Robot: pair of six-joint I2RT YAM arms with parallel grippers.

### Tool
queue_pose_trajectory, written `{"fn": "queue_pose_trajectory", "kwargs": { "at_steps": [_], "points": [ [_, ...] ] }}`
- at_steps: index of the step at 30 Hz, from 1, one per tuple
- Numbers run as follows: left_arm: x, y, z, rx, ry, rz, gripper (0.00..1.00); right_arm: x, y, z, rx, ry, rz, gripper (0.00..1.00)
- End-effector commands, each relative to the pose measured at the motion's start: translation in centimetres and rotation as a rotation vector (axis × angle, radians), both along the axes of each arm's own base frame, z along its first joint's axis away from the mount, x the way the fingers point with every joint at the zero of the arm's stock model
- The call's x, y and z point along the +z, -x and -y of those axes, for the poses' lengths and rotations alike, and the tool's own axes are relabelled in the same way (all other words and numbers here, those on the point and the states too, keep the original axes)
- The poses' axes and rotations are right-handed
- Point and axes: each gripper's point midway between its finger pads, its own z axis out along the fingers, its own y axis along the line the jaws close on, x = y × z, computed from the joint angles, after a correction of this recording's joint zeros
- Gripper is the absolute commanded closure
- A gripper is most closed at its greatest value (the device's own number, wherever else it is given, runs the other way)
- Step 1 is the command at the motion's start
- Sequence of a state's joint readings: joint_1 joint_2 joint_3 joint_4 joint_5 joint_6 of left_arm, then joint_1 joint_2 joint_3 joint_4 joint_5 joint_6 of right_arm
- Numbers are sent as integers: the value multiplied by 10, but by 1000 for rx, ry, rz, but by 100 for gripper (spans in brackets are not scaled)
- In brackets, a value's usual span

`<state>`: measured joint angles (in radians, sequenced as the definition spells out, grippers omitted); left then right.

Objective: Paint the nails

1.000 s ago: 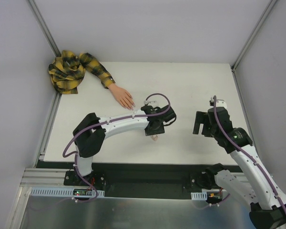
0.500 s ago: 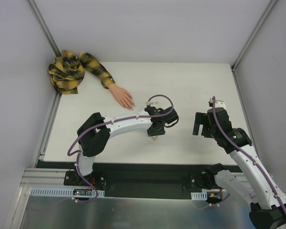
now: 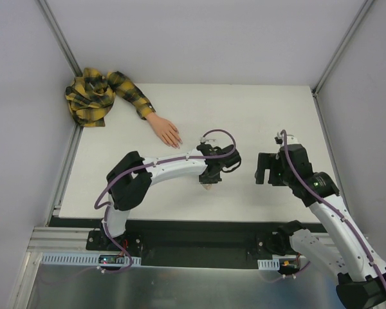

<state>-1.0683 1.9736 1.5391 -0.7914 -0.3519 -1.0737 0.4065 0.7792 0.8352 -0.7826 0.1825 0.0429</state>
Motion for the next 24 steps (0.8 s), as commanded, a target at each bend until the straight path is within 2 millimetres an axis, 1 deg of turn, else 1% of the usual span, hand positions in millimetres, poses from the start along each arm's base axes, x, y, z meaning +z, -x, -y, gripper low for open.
{"fn": "queue_pose_trajectory", "kwargs": {
  "at_steps": [1, 2, 3, 4, 5, 6, 7, 8, 9, 11, 12, 14, 15, 17, 18, 20, 21, 22, 23, 24],
  "points": [
    [37, 6, 3, -198, 22, 31, 100, 14, 1, -44, 252, -145, 49, 4],
    [42, 9, 1, -332, 0, 31, 100, 22, -3, -53, 294, -178, 91, 4],
    [52, 15, 0, -422, 23, 24, 100, 28, 3, -69, 379, -240, 93, 4],
    [57, 22, 1, -517, 37, 7, 100, 33, 4, -76, 420, -263, 104, 4],
    [63, 37, 2, -693, 65, -35, 100, 39, 2, -83, 457, -282, 122, 4],
    [75, 47, -6, -763, 94, -30, 100, 43, 8, -93, 516, -324, 115, 4],
    [81, 54, -11, -818, 113, -28, 100, 46, 10, -98, 544, -343, 119, 4],
    [88, 65, -15, -917, 147, -37, 100, 51, 10, -103, 583, -360, 142, 4],
    [99, 74, -26, -968, 181, -18, 100, 57, 20, -113, 658, -409, 144, 3],
    [109, 87, -33, -1109, 220, 7, 100, 65, 29, -125, 752, -458, 172, 2],
    [119, 97, -39, -1152, 258, 23, 100, 73, 42, -133, 828, -503, 179, 1],
    [129, 105, -43, -1238, 298, 53, 100, 80, 52, -140, 892, -527, 204, 1],
    [144, 116, -42, -1291, 366, 73, 100, 85, 65, -146, 956, -554, 213, 1],
    [159, 124, -39, -1370, 427, 117, 100, 93, 77, -154, 1034, -597, 226, 1],
    [173, 133, -38, -1415, 486, 148, 100, 97, 91, -161, 1101, -634, 203, 1],
    [188, 142, -40, -1494, 534, 203, 100, 105, 103, -168, 1169, -663, 208, 1],
    [194, 145, -40, -1518, 550, 222, 100, 111, 115, -173, 1225, -690, 205, 1],
    [200, 150, -40, -1557, 579, 238, 100, 120, 120, -176, 1255, -717, 224, 1],
    [210, 152, -41, -1574, 592, 278, 100, 125, 127, -178, 1287, -731, 233, 1],
    [216, 153, -41, -1587, 606, 297, 100, 130, 135, -182, 1324, -740, 238, 1]
  ]
}}
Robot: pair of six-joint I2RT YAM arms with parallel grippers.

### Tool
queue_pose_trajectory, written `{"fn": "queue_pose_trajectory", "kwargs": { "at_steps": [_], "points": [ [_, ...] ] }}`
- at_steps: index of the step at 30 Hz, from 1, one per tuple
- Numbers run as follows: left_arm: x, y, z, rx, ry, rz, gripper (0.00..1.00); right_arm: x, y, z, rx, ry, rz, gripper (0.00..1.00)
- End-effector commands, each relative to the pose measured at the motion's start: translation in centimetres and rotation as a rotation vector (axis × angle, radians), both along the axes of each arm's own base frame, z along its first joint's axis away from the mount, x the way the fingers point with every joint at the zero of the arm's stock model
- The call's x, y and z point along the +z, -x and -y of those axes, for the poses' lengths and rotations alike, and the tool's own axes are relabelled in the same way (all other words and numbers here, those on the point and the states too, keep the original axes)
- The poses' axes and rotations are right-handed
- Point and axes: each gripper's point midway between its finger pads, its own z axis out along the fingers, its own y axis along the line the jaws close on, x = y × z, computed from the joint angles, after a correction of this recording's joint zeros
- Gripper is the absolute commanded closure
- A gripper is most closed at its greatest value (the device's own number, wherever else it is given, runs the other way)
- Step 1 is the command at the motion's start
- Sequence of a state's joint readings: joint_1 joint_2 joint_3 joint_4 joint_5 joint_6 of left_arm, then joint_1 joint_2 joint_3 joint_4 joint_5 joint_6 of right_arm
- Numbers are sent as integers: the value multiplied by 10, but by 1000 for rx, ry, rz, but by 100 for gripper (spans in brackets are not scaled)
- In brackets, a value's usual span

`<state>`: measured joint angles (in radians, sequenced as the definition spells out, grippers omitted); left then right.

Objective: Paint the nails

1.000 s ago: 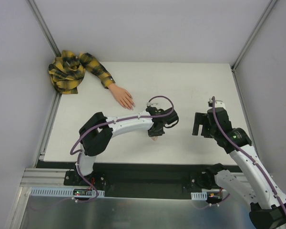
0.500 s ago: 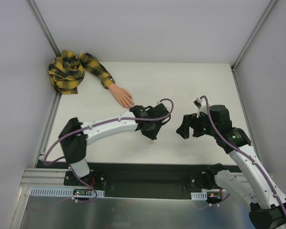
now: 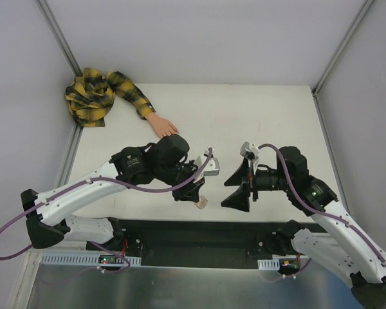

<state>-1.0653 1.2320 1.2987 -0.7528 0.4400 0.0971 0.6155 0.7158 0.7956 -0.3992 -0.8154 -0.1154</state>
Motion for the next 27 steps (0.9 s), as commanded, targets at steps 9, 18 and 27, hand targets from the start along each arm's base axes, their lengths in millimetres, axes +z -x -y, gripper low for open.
{"fn": "queue_pose_trajectory", "kwargs": {
  "at_steps": [9, 18, 27],
  "points": [
    [82, 32, 5, -266, 341, 117, 100, 52, 39, -41, 294, -155, 80, 4],
    [100, 31, 10, -277, 387, 143, 100, 61, 49, -53, 391, -172, 76, 18],
    [106, 26, 17, -274, 396, 157, 100, 66, 61, -55, 454, -201, 94, 38]
  ]
}}
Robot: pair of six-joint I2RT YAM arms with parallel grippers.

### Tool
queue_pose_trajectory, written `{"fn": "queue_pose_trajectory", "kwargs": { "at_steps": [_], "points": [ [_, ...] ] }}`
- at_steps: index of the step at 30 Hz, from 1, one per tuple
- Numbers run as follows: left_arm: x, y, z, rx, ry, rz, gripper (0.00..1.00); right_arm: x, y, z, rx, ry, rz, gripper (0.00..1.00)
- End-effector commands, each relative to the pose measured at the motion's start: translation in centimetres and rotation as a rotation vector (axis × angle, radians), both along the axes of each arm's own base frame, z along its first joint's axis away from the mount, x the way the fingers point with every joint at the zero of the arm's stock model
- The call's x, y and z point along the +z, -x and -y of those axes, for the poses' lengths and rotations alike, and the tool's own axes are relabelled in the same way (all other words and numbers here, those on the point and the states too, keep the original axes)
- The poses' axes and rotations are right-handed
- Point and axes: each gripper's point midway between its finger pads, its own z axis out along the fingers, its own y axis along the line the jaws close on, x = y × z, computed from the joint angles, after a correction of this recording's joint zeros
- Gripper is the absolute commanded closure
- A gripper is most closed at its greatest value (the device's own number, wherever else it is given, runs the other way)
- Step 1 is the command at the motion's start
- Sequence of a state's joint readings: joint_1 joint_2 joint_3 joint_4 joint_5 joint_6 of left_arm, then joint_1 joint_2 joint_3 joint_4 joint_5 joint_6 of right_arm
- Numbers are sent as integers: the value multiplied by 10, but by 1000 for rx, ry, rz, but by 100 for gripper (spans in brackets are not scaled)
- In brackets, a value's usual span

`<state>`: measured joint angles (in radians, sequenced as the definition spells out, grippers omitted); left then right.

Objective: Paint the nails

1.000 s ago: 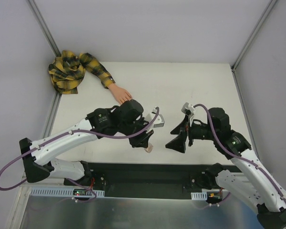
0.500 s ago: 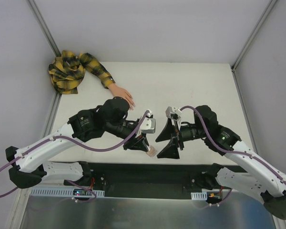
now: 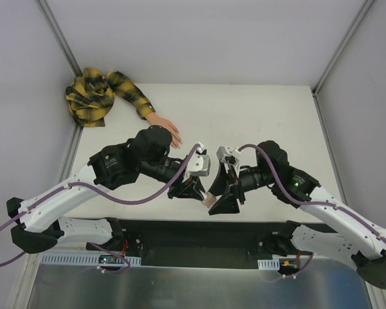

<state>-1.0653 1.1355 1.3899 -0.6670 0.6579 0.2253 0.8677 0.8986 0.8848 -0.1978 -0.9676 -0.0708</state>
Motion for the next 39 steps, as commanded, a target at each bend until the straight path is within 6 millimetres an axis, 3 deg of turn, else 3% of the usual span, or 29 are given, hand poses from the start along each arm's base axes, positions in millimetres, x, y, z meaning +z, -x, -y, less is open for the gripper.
{"fn": "queue_pose_trajectory", "kwargs": {
  "at_steps": [1, 7, 10, 11, 12, 15, 18, 19, 21, 22, 23, 24, 25, 26, 31, 37, 38, 39],
  "points": [
    [21, -1, 9, -34, 72, 33, 100, 31, 7, -3, 69, -110, 84, 40],
    [21, -2, 10, -32, 72, 28, 100, 33, 9, -4, 89, -116, 93, 53],
    [26, -5, 10, -7, 77, 35, 100, 29, 7, -4, 83, -101, 96, 81],
    [26, -7, 10, 2, 75, 36, 100, 26, 4, -5, 61, -91, 104, 97],
    [26, -11, 10, 33, 66, 37, 100, 23, 2, -4, 46, -81, 119, 99],
    [27, -25, 11, 137, 46, 28, 100, 17, -22, -4, -124, -53, 213, 100],
    [27, -57, 11, 374, 6, -2, 100, 16, -59, 1, -368, -23, 309, 99],
    [27, -72, 8, 461, -10, 22, 100, 21, -65, 5, -420, -27, 329, 100],
    [29, -78, 7, 561, -10, -53, 100, 22, -97, 13, -629, 18, 377, 100],
    [28, -89, 4, 643, -18, -49, 100, 24, -95, 12, -656, 17, 419, 100],
    [28, -95, 2, 691, -23, -62, 100, 25, -121, 26, -838, 60, 475, 100],
    [27, -100, 0, 754, -28, -95, 100, 31, -127, 29, -906, 55, 516, 100],
    [26, -112, -5, 843, -45, -91, 100, 31, -121, 22, -907, 72, 589, 100],
    [26, -117, -5, 889, -52, -105, 100, 42, -138, 37, -1082, 87, 639, 100],
    [36, -128, 6, 1005, -45, -216, 100, 58, -141, 31, -1166, 92, 734, 100],
    [49, -129, -4, 1045, 13, -232, 100, 58, -129, 27, -1029, 42, 731, 100],
    [51, -127, -4, 1036, 23, -242, 95, 52, -126, 28, -995, 58, 733, 100],
    [55, -124, -2, 1012, 46, -262, 80, 53, -122, 28, -963, 43, 726, 100]
  ]
}}
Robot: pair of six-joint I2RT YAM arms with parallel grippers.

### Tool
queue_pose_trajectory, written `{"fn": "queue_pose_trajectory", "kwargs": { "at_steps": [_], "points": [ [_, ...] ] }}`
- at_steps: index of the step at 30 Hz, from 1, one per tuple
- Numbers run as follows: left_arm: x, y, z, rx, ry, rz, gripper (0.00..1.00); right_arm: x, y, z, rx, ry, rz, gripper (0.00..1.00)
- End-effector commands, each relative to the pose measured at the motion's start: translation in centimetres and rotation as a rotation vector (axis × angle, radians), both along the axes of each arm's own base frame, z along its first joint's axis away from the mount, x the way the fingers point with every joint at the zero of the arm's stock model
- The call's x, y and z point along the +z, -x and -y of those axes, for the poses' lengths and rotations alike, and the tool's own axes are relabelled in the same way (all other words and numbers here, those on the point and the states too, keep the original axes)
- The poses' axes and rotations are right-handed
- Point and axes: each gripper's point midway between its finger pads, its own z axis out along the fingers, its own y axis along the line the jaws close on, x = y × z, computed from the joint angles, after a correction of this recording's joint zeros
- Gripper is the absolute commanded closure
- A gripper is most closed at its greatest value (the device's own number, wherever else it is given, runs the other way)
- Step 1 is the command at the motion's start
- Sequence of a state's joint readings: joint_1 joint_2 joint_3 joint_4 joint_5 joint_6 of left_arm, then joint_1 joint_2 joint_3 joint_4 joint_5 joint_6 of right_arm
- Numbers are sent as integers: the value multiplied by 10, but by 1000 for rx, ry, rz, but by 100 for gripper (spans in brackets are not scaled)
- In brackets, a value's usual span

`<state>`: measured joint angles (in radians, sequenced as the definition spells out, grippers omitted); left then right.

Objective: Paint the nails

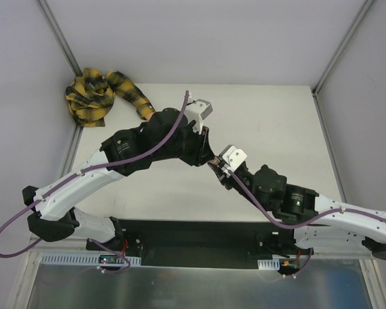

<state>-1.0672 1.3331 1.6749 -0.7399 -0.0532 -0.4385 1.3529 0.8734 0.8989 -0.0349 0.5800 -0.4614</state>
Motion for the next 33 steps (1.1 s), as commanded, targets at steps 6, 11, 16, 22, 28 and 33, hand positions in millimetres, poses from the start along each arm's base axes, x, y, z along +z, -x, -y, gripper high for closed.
{"fn": "queue_pose_trajectory", "kwargs": {
  "at_steps": [6, 11, 16, 22, 28, 33],
  "points": [
    [46, 7, -21, -26, 214, 93, 10, 17, 16, 11, 205, -41, -99, 100],
    [79, 28, -28, -252, 458, 287, 1, 18, 38, 11, 414, -115, -308, 100],
    [83, 58, -34, -474, 580, 398, 5, 52, 74, 4, 658, -208, -432, 100],
    [103, 74, -23, -628, 675, 455, 18, 88, 97, 1, 787, -304, -450, 100],
    [123, 83, -22, -687, 778, 500, 30, 103, 98, 3, 793, -358, -412, 100],
    [120, 83, -15, -719, 784, 442, 34, 106, 95, 3, 786, -377, -385, 100]
  ]
}}
